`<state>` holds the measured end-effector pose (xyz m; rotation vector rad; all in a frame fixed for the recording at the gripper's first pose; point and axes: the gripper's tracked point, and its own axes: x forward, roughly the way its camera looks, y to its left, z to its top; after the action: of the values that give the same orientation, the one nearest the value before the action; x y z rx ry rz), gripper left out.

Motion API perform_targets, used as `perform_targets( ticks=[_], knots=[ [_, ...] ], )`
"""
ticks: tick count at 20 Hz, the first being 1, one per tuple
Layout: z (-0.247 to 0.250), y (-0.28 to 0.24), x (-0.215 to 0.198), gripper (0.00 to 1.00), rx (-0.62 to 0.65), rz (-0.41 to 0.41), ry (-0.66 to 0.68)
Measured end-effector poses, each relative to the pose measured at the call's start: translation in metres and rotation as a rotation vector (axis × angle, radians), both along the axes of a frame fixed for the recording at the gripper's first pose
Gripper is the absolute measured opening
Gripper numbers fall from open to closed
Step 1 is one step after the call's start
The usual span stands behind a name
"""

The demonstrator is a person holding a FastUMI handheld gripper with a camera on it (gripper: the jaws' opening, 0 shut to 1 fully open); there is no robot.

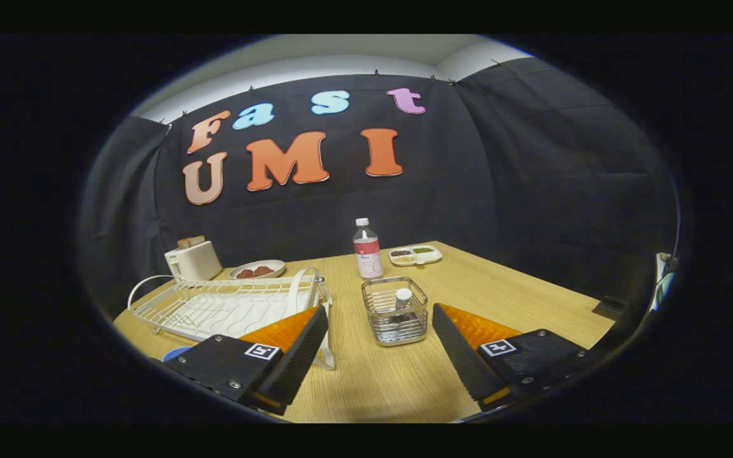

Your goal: Take the plate from the dish rack, then take the spoon from the basket and place it into the plate.

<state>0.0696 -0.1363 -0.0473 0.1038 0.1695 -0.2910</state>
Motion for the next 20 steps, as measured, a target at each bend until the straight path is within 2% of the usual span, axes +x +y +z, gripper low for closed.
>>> perform_targets(
  ticks=[3, 9, 14, 15, 17, 19, 20],
  knots=[
    [0.009, -0.004, 0.013, 0.96, -0.058, -0.002, -0.029],
    [0.001, -0.011, 0.030, 0.74, -0.087, -0.007, -0.005],
    [-0.012, -0.011, 0.039, 0.41, -0.106, -0.015, 0.043],
    [-0.013, -0.011, 0.039, 0.37, -0.103, -0.018, 0.045],
    [-0.014, -0.015, 0.041, 0.21, -0.100, -0.032, 0.039],
    [-0.011, -0.012, 0.040, 0.12, -0.098, -0.027, 0.037],
    [-0.010, -0.010, 0.040, 0.10, -0.088, -0.020, 0.035]
  ],
)
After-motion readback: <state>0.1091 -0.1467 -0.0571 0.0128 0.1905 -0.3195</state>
